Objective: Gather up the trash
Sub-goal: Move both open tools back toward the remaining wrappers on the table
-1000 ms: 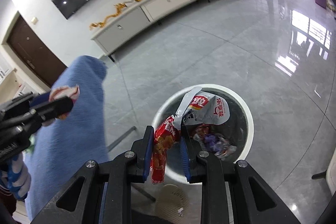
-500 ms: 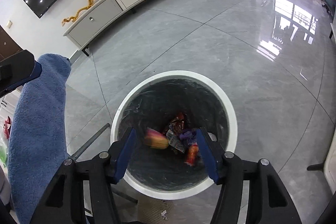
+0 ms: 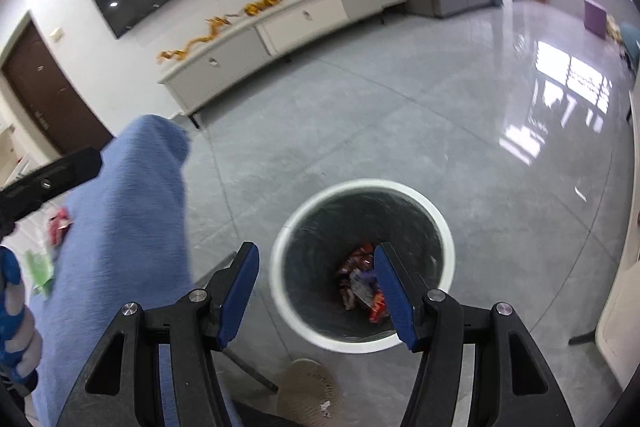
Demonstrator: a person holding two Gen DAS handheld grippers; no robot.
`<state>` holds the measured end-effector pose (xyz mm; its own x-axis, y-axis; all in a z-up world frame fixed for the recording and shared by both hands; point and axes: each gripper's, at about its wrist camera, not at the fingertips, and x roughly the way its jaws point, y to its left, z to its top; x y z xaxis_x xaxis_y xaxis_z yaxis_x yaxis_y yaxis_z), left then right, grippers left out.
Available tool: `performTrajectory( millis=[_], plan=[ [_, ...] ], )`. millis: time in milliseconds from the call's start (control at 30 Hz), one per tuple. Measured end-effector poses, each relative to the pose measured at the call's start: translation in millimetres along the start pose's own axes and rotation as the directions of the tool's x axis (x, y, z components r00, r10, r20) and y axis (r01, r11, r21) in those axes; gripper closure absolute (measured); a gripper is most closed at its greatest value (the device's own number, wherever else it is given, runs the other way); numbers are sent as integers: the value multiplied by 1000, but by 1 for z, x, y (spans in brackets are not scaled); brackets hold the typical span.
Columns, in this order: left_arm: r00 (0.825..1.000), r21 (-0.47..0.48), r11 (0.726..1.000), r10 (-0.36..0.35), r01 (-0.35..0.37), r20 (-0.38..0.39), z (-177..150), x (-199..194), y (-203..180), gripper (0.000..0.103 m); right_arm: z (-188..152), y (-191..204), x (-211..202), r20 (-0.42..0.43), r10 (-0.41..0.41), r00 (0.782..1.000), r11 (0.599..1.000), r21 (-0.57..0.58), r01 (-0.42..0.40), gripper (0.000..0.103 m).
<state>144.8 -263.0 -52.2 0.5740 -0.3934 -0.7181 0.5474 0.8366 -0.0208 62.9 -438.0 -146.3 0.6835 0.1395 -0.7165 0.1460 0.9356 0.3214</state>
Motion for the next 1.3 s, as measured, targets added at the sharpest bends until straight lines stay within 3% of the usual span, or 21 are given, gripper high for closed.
performTrajectory(
  millis=[233,500,933,1300],
  plan=[
    [988,-44,992,121,-117,96,-33,-78,36,42,-2,55,-44,67,34,997,996,-87,-28,45],
    [965,-162,969,211,-186,156,-69,-140,79,41,-7,108,-69,97,55,994,983,-177,-37,45],
    [935,-272,935,288,-228,206,-116,-192,130,38,-20,172,-87,111,69,991,961,-275,-36,45],
    [924,-343,906,329,-250,194,-149,-210,173,38,-26,212,-79,84,83,993,945,-323,-52,45]
  ],
)
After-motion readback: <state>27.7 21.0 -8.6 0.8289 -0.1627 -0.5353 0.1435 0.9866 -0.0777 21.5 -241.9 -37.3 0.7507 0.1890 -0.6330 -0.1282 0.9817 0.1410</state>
